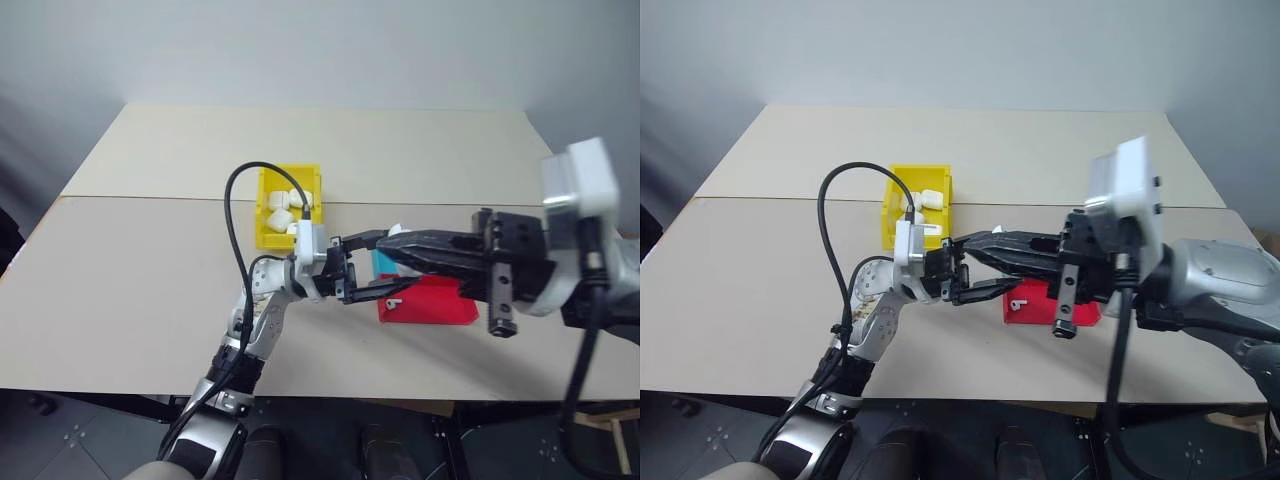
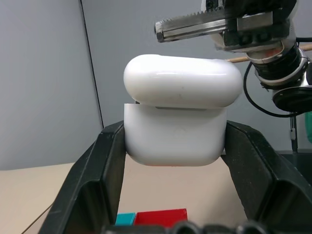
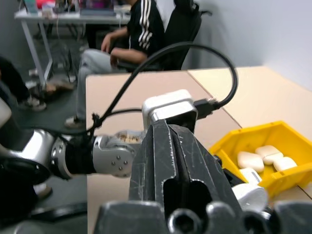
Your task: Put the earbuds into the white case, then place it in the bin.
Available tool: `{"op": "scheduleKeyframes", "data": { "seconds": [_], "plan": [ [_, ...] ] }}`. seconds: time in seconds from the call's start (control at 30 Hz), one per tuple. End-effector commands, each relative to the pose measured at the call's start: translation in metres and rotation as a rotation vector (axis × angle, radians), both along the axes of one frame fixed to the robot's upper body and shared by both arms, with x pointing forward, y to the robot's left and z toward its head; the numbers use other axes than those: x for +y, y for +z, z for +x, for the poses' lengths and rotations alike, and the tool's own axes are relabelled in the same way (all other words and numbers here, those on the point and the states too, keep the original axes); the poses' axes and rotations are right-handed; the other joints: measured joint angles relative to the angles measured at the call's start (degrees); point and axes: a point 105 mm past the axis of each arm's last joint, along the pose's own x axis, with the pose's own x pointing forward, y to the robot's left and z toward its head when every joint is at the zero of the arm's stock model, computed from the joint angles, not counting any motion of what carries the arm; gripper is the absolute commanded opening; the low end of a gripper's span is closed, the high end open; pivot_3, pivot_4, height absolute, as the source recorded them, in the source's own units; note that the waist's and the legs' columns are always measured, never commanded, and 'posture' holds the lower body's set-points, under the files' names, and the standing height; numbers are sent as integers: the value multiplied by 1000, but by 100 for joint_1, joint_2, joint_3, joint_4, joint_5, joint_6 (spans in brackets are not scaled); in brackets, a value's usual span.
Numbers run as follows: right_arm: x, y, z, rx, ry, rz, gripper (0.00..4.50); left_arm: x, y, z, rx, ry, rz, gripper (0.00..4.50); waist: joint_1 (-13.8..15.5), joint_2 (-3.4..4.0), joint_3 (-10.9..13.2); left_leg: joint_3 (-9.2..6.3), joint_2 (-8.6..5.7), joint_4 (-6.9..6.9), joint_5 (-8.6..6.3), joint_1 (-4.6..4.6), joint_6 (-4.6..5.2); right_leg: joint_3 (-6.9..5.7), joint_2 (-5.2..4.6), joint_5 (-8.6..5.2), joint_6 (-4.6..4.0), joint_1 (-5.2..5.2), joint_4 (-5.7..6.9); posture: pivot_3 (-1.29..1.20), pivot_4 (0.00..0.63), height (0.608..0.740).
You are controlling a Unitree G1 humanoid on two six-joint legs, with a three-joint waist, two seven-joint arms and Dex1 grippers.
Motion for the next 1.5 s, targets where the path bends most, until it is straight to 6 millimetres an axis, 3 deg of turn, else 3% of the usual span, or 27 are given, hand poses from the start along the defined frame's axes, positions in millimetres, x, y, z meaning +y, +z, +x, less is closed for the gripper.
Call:
{"op": "scheduleKeyframes", "data": {
  "seconds": [0.03, 0.3, 0.77, 0.9, 1.07, 1.13, 1.27, 1.43, 1.5],
  "plan": [
    [6, -2, -1, -83, -12, -87, 44, -5, 8, -1, -51, 7, -11, 2774, 5, 0, 0, 0, 0, 0, 0, -3, 0, 0, 0, 0, 0, -2, -1, 0, 150, 740],
    [1, -15, 10, -96, -103, -180, 44, -3, 14, -4, -59, 3, -37, 2774, 15, 0, 0, 0, 0, 8, 0, -26, 1, 0, -1, 1, 1, -24, 4, 0, 150, 740],
    [-20, -19, 21, -89, -227, -197, 44, 4, 12, -7, -55, 2, -44, 2774, 11, 2, -1, 1, 0, 21, -3, -26, 5, 1, -1, 1, 1, -22, 10, 0, 150, 740],
    [-18, -5, 9, -103, -165, -124, 44, 7, 11, -6, -54, 11, -39, 2774, 12, 1, -1, 1, 0, 21, -3, -26, 5, 1, -1, 1, 2, -22, 10, 0, 150, 740],
    [-27, 40, -18, -144, -40, 158, 44, 18, 15, -2, -56, 84, -51, 2774, 15, 1, -1, 1, 0, 23, -4, -26, 8, 1, -1, 3, 3, -17, 8, 0, 150, 740],
    [-36, 48, -16, -148, -85, 199, 44, 25, 23, 4, -60, 175, -59, 2774, 13, 0, 0, 0, 1, 24, -4, -24, 8, 1, -1, 3, 4, -14, 9, 0, 150, 740],
    [-48, 38, -4, -126, -202, 159, 44, 36, 51, 51, -23, 595, -73, 2774, 29, -2, -1, -1, 1, 32, -5, -12, 9, 1, -1, 6, 8, 4, 7, 0, 150, 740],
    [-47, 27, 0, -80, -209, 173, 44, 71, 71, 107, 118, 1050, 33, 2774, 51, -4, 1, -3, -2, 41, -6, -17, 12, 0, -1, 11, 18, 5, 3, 0, 150, 740],
    [-46, 24, 2, -73, -212, 169, 44, 82, 72, 117, 123, 1137, 94, 2774, 16, -3, 0, -3, -2, 37, -8, -18, 14, 0, 0, 11, 18, 3, 1, 0, 150, 740]
  ]
}}
